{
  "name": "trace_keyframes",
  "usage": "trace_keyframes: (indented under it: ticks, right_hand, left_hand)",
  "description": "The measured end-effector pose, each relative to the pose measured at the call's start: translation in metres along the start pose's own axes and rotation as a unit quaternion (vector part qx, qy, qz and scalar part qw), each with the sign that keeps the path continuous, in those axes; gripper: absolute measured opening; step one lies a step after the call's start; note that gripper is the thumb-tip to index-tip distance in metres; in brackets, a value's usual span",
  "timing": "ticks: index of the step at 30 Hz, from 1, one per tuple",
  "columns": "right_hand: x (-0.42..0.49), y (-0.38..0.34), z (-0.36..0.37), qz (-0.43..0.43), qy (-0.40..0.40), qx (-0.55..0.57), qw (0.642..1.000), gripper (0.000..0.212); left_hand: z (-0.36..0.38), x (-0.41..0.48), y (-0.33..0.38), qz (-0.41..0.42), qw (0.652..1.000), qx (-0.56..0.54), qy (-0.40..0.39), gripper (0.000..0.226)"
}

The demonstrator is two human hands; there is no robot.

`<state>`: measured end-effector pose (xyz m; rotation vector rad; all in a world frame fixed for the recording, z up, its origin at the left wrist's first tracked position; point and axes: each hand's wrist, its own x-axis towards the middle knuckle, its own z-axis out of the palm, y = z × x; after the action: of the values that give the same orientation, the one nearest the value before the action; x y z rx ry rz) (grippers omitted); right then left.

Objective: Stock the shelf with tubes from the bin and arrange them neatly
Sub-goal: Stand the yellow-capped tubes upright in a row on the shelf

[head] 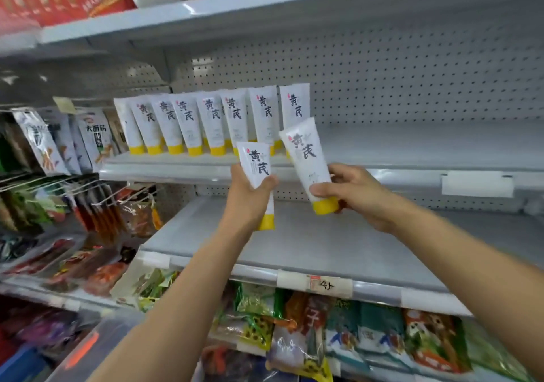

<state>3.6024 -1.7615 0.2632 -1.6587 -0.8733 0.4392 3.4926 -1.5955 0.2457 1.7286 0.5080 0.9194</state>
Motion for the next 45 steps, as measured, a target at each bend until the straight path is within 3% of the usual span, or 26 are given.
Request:
trace_keyframes:
  ticks: [8,20,31,36,39,42,45]
  right_hand:
    - [0.076,-0.037,-0.039,-0.057,0.159,-0.032,0.985,0.033]
    - [0.157,-0.011,-0.057,0.019,0.207,-0.143,0.968,0.054]
    - [0.174,-0.001,-0.06,0.02,0.221,-0.131,0.966,0.053]
    - [0.165,-0.002,-0.059,0.059,0.243,-0.174,0.952,0.059]
    - [0.146,-0.006,-0.057,0.0,0.287,-0.206,0.935,0.041]
    - [0.12,-0.016,-0.047,-0.058,0.182,-0.168,0.967,0.026]
    - [0.098,-0.025,-0.032,-0.059,0.019,-0.175,0.983,0.037]
  left_hand:
    - [0.004,0.05,0.018,0.024,0.999,-0.031,-0.028,0.031]
    - [0.027,0.082,0.021,0.104,0.993,0.0,-0.05,0.04]
    - [0.032,0.091,0.02,0.101,0.993,-0.006,-0.058,0.043]
    - [0.03,0.085,0.02,0.098,0.993,-0.025,-0.063,0.042]
    - [0.029,0.08,0.022,0.097,0.992,-0.036,-0.066,0.042]
    - [0.031,0.076,0.027,0.101,0.992,-0.044,-0.064,0.042]
    - [0.036,0.073,0.033,0.105,0.991,-0.056,-0.056,0.042]
